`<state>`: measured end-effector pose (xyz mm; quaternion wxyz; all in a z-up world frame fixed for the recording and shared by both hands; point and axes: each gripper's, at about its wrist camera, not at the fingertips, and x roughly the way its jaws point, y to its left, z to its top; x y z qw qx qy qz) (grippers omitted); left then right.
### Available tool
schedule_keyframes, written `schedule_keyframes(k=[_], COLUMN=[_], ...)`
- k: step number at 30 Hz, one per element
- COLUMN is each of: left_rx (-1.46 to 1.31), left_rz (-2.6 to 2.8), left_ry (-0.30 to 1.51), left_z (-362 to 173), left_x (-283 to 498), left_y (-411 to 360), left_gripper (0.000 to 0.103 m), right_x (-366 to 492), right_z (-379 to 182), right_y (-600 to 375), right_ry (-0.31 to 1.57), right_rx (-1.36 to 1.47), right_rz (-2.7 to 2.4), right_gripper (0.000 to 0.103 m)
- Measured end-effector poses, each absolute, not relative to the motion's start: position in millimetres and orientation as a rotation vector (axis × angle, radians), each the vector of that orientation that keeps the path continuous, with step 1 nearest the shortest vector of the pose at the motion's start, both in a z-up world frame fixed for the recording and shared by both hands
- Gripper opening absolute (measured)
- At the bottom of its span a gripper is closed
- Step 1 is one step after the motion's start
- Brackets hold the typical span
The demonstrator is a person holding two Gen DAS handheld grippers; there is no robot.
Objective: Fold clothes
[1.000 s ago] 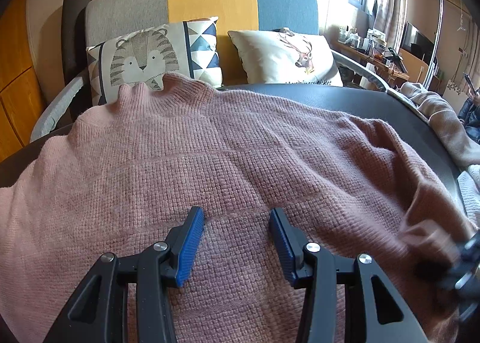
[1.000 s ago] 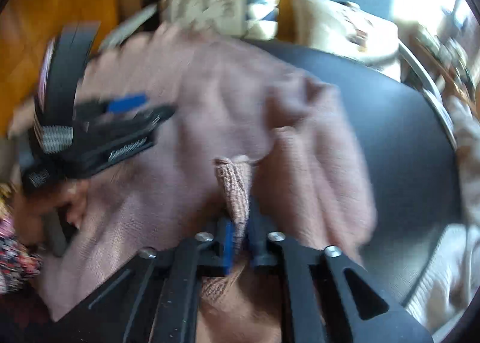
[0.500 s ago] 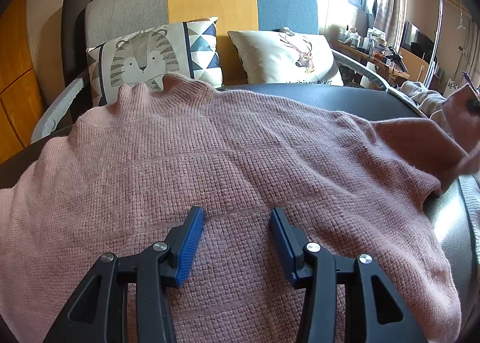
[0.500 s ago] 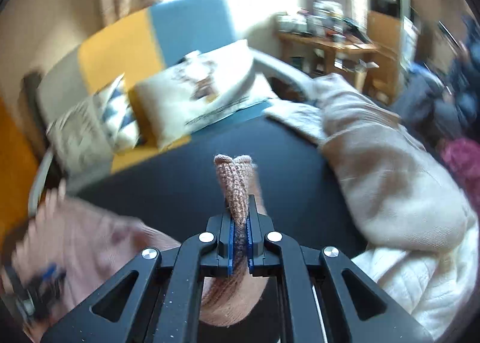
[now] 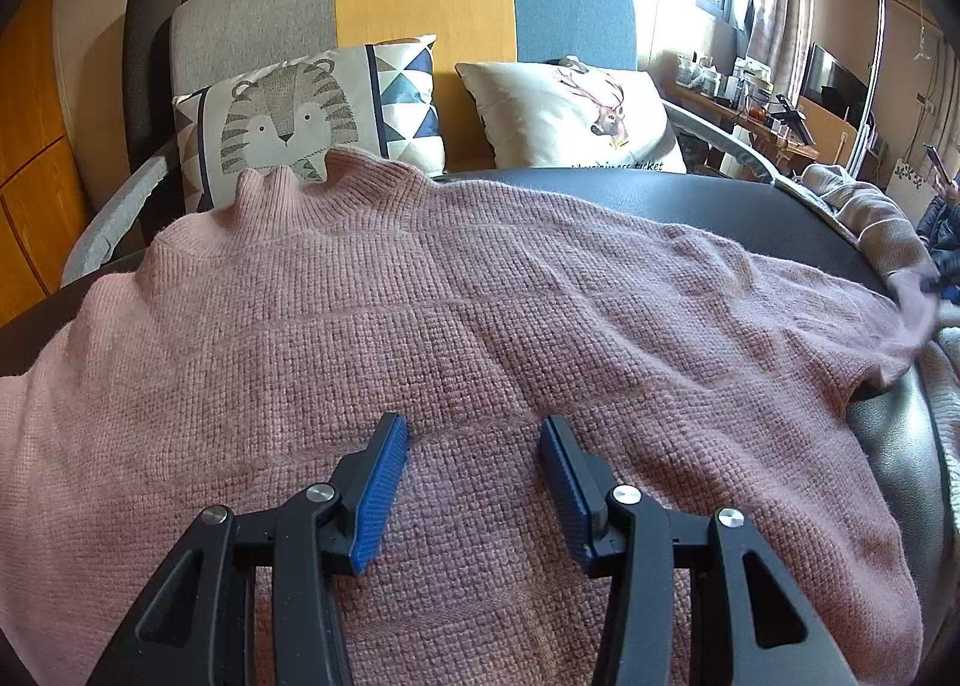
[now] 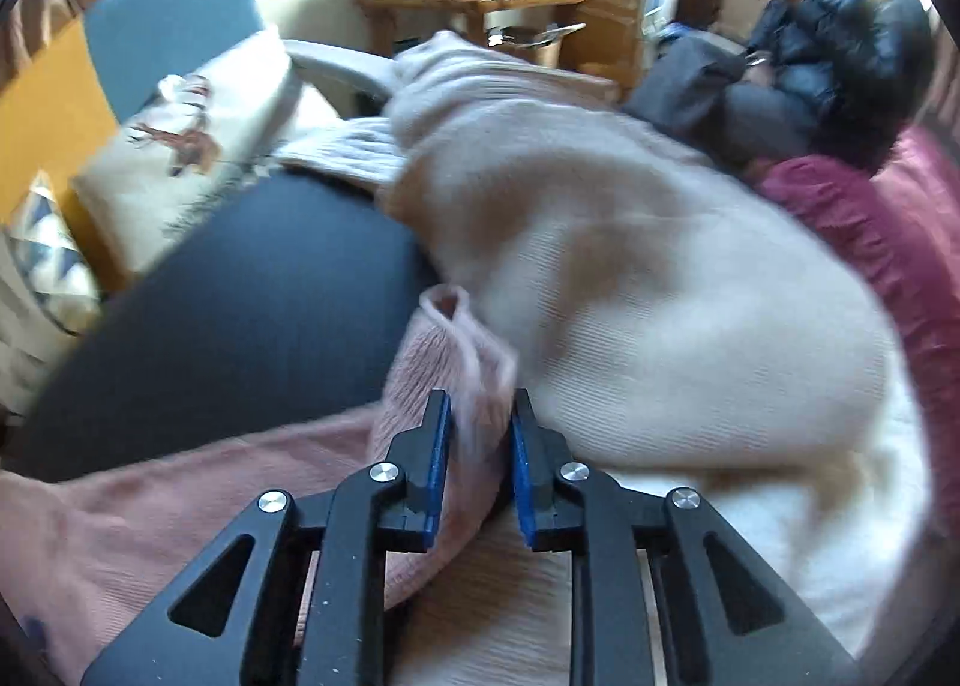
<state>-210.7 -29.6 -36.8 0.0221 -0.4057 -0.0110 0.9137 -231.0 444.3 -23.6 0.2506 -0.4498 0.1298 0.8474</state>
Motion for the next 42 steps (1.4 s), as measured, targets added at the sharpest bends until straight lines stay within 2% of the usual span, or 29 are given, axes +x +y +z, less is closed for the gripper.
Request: schedule_keyframes(k=[5,10,11,16,19,21,23,27,30,35,37,38,40,42], left_rx=[-1.258,-1.258,-1.258,-1.258,-1.256,-1.255,-1.254,-1.253,-1.253,-1.260,-1.265,-1.266,-1.264,-1.258], left_rz=[2.833,2.834,2.834,2.834,2.833,2.832,2.832,2.832,2.833,2.833,2.836,2.836,2.830,2.821], left_ry=[-0.030,-0.029,-0.030,-0.034,-0.039,-0.042,-0.045,-0.044,-0.042,-0.035,-0.021,-0.018,-0.035,-0.065], left_z=[-36.9,-37.0,-37.1,-37.2,-37.2,-37.2,-37.3,-37.3,-37.2,-37.2,-36.8,-36.6,-36.5,-36.5], left_x=[-210.6,-210.4,-210.3,-210.2,-209.9,-209.6,-209.6,-209.9,-209.5,-209.1,-208.9,-208.7,-208.8,-208.7], left_y=[-28.9,-28.1,-28.1,-28.5,-29.1,-29.3,-29.2,-29.7,-28.9,-27.5,-25.9,-25.6,-28.2,-31.6], left_gripper=[0.047,0.047,0.047,0.047,0.047,0.047,0.047,0.048,0.048,0.048,0.048,0.048,0.048,0.048], right_x=[-200.8,-217.7,-222.9,-240.8,-243.5,-246.2,-246.4,-236.1,-229.7,-242.1,-251.9,-261.1,-280.3,-297.5], right_z=[-7.8,-21.0,-29.0,-69.9,-75.2,-78.0,-76.7,-63.9,-57.1,-51.3,-50.7,-53.1,-58.1,-66.3], right_y=[412.7,349.2,343.0,325.8,337.6,349.8,355.9,342.3,310.1,243.6,211.1,197.7,171.4,164.2], right_ry=[0.315,0.177,0.174,0.147,0.109,0.122,0.201,0.210,0.277,0.283,0.143,0.079,-0.051,-0.012], right_rx=[-1.029,-1.187,-1.237,-1.429,-1.375,-1.347,-1.354,-1.318,-1.317,-1.388,-1.423,-1.456,-1.524,-1.553], right_rz=[2.430,2.594,2.604,2.565,2.524,2.490,2.488,2.527,2.675,2.853,2.932,2.948,2.972,2.974], right_gripper=[0.021,0.025,0.029,0.030,0.039,0.053,0.053,0.053,0.053,0.053,0.040,0.017,0.013,0.013])
